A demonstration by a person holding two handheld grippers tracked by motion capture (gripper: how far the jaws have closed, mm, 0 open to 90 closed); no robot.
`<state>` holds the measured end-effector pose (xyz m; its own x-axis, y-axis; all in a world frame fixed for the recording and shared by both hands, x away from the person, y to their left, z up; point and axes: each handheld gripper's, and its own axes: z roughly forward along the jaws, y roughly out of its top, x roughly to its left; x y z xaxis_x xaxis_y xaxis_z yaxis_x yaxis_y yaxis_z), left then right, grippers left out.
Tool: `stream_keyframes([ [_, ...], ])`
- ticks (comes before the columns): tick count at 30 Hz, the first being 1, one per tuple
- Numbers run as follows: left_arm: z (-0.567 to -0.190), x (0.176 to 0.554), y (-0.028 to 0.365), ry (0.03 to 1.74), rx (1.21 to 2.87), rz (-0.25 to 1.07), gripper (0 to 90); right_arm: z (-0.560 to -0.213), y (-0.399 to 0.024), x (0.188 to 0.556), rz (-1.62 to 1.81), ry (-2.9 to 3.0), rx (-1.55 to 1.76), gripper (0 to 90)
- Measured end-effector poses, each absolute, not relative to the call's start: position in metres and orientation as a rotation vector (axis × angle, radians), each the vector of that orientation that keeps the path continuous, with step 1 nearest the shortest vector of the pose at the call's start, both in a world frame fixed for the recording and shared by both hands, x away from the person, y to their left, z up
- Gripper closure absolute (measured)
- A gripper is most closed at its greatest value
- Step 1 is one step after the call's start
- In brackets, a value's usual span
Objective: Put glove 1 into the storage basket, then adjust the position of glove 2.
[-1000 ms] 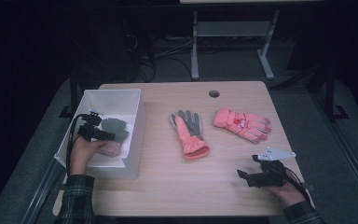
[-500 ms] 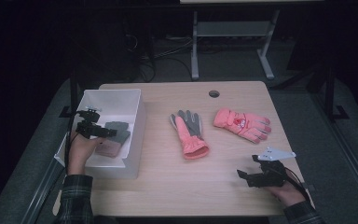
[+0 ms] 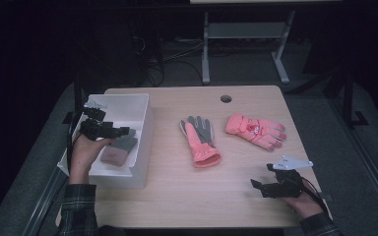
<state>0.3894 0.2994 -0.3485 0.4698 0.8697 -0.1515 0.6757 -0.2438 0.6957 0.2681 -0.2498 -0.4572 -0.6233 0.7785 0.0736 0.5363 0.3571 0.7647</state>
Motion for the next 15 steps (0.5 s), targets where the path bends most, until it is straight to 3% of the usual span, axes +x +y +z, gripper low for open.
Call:
stream_keyframes([
  [15,-0.317,0.374,0.219,1.065,2.022,0.242,22.0,-0.456,-0.248,0.268,1.150,2.324,1.145,13.6],
])
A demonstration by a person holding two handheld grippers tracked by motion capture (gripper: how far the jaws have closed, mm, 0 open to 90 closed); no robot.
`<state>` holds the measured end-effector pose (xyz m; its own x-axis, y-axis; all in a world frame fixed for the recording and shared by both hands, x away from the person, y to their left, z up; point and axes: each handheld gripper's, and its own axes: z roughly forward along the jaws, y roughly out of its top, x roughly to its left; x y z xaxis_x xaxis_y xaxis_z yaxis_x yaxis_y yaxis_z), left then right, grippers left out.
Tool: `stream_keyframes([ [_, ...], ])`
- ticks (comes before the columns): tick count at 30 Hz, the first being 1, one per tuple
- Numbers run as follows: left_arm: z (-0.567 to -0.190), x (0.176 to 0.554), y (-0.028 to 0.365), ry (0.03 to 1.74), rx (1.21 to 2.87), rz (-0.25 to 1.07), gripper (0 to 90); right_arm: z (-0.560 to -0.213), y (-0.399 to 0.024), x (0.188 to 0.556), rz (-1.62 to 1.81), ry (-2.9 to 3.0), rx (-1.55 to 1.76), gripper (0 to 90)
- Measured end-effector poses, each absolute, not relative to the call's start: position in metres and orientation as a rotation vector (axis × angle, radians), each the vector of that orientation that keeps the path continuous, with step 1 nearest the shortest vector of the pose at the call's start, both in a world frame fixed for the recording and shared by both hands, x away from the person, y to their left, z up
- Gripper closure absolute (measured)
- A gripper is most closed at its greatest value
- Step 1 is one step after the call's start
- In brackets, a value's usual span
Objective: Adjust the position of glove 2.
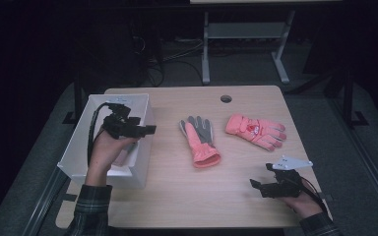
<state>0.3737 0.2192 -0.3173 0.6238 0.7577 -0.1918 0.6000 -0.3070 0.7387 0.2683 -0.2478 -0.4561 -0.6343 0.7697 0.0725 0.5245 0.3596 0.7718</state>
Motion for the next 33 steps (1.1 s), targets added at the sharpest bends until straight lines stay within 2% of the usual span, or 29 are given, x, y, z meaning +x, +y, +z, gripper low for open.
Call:
stream_keyframes([
  [4,-0.314,0.373,0.199,1.023,2.031,0.220,28.4,-0.456,-0.247,0.269,1.153,2.325,1.146,13.6],
  [11,-0.313,0.365,0.168,0.921,2.062,0.217,70.9,-0.456,-0.244,0.268,1.148,2.342,1.127,13.6],
  [15,-0.316,0.363,0.145,0.847,2.123,0.181,89.4,-0.457,-0.242,0.268,1.142,2.353,1.117,13.7],
  [23,-0.337,0.369,0.107,0.810,2.182,0.177,89.6,-0.456,-0.240,0.270,1.155,2.354,1.111,13.7],
  [33,-0.364,0.385,0.078,0.806,2.197,0.209,89.7,-0.456,-0.242,0.268,1.146,2.351,1.114,13.7],
])
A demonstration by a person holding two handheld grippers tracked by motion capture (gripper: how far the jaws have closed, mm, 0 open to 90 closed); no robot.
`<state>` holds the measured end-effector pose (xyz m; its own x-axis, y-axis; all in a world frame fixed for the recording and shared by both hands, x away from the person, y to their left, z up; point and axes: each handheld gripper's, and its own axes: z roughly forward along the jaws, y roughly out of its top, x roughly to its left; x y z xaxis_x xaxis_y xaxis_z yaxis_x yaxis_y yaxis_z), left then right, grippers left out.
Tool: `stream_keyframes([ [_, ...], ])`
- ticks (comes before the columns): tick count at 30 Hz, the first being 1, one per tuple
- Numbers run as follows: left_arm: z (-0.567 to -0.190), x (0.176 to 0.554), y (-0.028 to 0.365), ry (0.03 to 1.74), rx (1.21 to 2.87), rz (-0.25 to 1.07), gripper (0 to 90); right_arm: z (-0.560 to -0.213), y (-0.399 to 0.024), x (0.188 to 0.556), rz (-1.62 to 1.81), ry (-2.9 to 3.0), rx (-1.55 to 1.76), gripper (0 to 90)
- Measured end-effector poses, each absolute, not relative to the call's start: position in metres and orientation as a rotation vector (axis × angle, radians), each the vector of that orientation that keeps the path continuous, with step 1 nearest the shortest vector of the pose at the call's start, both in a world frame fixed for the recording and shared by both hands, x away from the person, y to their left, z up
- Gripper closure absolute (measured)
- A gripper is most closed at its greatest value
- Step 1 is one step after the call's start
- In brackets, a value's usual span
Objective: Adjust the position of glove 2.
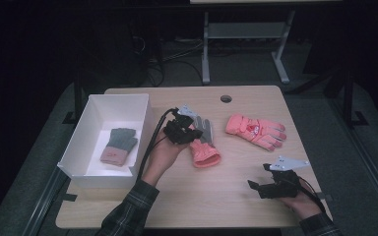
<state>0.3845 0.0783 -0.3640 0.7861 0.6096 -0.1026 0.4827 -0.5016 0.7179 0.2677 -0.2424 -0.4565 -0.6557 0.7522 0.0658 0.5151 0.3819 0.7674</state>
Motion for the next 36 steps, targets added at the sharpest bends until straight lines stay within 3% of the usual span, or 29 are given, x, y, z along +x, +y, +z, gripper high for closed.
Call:
stream_keyframes([
  [15,-0.413,0.399,0.058,0.837,2.274,0.177,89.7,-0.456,-0.248,0.267,1.150,2.327,1.125,13.6],
  [36,-0.425,0.383,0.054,0.779,2.364,0.075,89.9,-0.456,-0.249,0.265,1.150,2.328,1.116,13.6],
])
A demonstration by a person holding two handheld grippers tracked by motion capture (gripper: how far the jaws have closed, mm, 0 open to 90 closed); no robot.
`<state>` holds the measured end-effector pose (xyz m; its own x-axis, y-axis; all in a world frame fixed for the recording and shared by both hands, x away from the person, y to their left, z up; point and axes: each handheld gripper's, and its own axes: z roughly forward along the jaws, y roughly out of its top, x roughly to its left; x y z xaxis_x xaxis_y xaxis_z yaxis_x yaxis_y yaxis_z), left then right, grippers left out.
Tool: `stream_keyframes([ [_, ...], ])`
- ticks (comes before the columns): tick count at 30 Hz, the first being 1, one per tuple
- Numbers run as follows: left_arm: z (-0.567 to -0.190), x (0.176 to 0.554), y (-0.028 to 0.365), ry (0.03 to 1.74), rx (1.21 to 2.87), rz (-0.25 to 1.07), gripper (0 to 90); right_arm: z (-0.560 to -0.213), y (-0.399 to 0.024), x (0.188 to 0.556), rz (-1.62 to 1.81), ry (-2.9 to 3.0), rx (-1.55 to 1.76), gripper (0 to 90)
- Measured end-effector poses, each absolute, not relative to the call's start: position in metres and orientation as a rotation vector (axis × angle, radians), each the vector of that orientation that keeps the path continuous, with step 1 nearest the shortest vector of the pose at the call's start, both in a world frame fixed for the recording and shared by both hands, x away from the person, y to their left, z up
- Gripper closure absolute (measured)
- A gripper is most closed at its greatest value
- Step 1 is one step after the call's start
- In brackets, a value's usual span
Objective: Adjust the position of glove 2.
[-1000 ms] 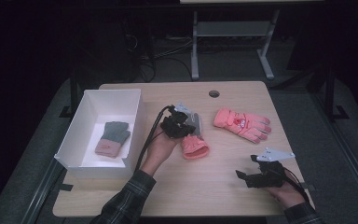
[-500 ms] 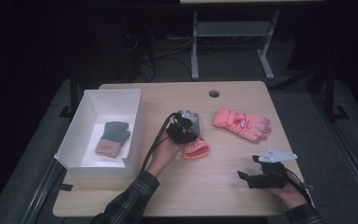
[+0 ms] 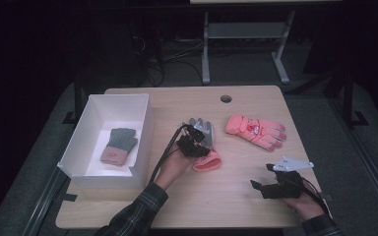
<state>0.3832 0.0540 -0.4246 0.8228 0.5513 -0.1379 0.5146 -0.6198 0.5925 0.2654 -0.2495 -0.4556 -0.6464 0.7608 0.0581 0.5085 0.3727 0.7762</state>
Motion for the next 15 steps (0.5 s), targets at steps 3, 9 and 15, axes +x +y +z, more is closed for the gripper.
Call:
stream_keyframes([
  [3,-0.425,0.372,0.056,0.779,2.355,0.043,89.9,-0.455,-0.249,0.265,1.157,2.329,1.120,13.6],
  [9,-0.424,0.350,0.063,0.733,2.367,-0.036,89.8,-0.455,-0.248,0.265,1.158,2.329,1.114,13.6],
  [15,-0.424,0.328,0.068,0.710,2.362,-0.091,89.8,-0.455,-0.247,0.266,1.153,2.330,1.117,13.7],
])
